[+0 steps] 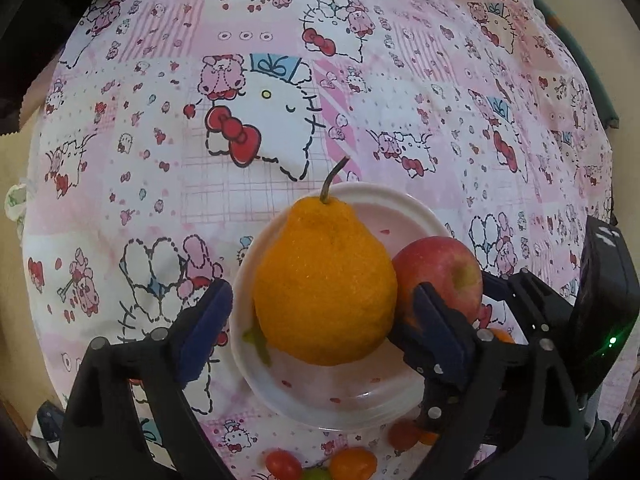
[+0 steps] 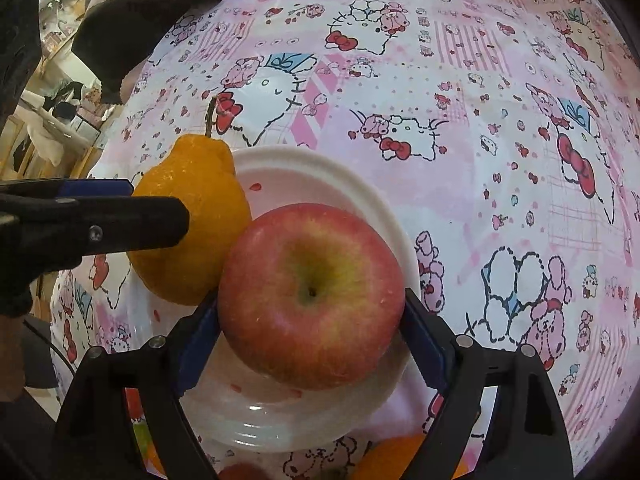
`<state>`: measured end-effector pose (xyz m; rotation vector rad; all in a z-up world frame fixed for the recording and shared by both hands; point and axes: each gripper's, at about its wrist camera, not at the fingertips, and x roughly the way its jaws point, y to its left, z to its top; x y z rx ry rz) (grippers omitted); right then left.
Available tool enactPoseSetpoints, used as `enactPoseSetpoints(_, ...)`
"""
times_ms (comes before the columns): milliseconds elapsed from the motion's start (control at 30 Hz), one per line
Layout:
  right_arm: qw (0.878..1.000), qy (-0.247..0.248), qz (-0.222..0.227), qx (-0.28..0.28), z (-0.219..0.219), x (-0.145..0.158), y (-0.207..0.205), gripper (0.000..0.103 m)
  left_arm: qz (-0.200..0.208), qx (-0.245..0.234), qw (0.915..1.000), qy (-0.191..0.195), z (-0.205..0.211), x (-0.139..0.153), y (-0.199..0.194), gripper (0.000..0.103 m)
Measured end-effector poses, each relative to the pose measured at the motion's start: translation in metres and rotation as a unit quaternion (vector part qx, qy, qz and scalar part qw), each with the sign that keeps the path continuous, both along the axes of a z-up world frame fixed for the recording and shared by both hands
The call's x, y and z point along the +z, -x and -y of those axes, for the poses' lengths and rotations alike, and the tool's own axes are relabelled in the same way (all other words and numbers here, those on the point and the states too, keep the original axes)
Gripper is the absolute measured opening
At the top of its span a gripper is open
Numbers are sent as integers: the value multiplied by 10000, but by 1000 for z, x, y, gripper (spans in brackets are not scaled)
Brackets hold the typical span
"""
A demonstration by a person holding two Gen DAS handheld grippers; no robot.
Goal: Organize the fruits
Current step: 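Lower the pear-shaped orange and apple onto the plate and open both tools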
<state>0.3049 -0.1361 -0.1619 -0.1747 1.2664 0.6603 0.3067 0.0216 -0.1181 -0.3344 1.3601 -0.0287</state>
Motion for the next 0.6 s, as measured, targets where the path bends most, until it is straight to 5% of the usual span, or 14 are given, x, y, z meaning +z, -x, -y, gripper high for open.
enactPoseSetpoints(600,9988,-322,153,-333,24,45,14,88,459,12,9989,-66,1,38,27,89)
